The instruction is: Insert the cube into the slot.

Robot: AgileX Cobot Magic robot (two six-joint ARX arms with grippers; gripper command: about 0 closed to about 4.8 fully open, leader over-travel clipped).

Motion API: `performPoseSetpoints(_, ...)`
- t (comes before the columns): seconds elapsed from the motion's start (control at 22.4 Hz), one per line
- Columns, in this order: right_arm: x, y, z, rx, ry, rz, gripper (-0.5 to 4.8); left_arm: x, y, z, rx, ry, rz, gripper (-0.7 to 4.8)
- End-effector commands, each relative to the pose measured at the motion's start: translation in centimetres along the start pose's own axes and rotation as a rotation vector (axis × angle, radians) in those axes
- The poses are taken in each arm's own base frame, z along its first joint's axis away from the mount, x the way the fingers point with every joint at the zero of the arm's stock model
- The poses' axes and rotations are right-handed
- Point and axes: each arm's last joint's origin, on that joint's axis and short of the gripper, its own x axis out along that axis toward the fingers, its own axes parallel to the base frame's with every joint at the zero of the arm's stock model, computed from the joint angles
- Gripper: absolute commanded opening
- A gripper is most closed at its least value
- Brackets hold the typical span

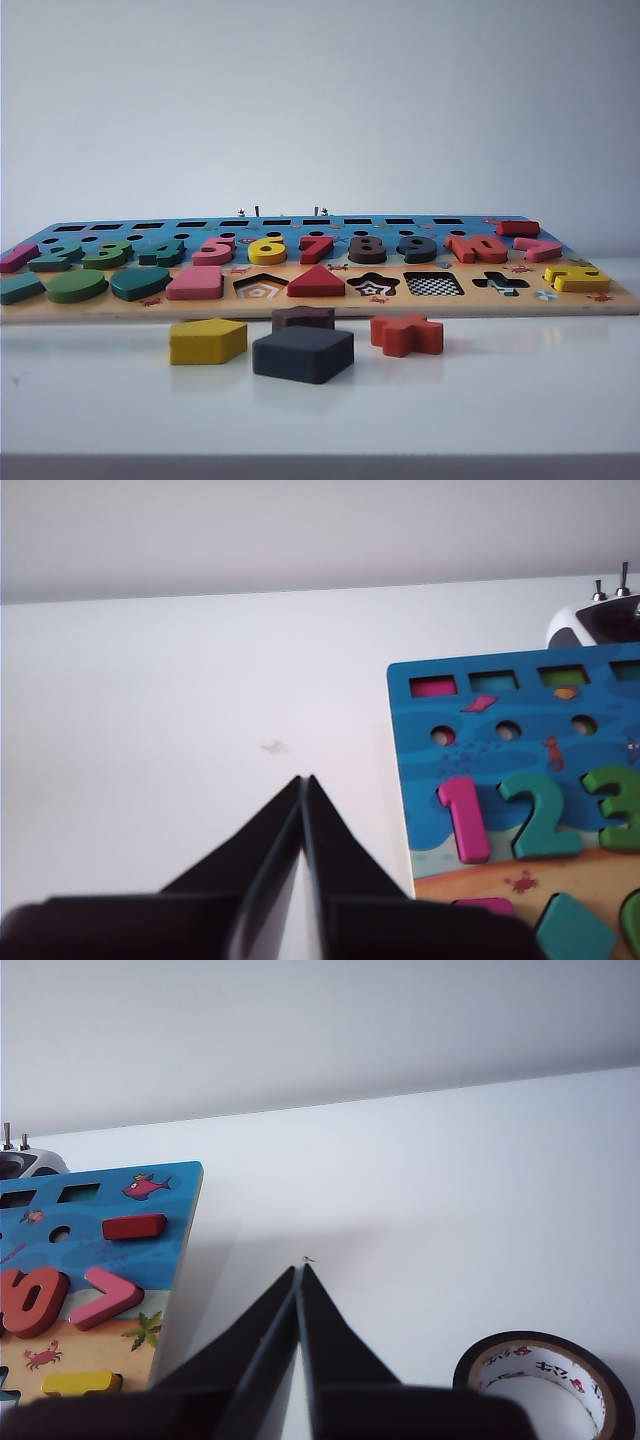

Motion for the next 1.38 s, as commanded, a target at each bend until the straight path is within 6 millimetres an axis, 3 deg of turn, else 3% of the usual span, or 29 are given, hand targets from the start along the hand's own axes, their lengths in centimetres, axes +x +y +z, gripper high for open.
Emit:
performPoseSetpoints(0.04, 0.0, 0.0, 0.1, -0.001, -0.011, -0.003, -0.03, 0.0, -0.1, 1.4, 0.0, -0.004, -0.021, 0.17)
performPoseSetpoints(1.03, -0.1, 0.4, 0.3, 0.002, -0.019, 0.038, -0.03, -2.2, -2.5, 11.2, 0.118, 0.439, -0.441, 0.17)
performPoseSetpoints(1.38, -0.6, 1.2, 2.3, 0.0, -0.062, 0.103, -0.03, -2.6, -3.3, 13.7, 0.116, 0.606, -0.633, 0.17)
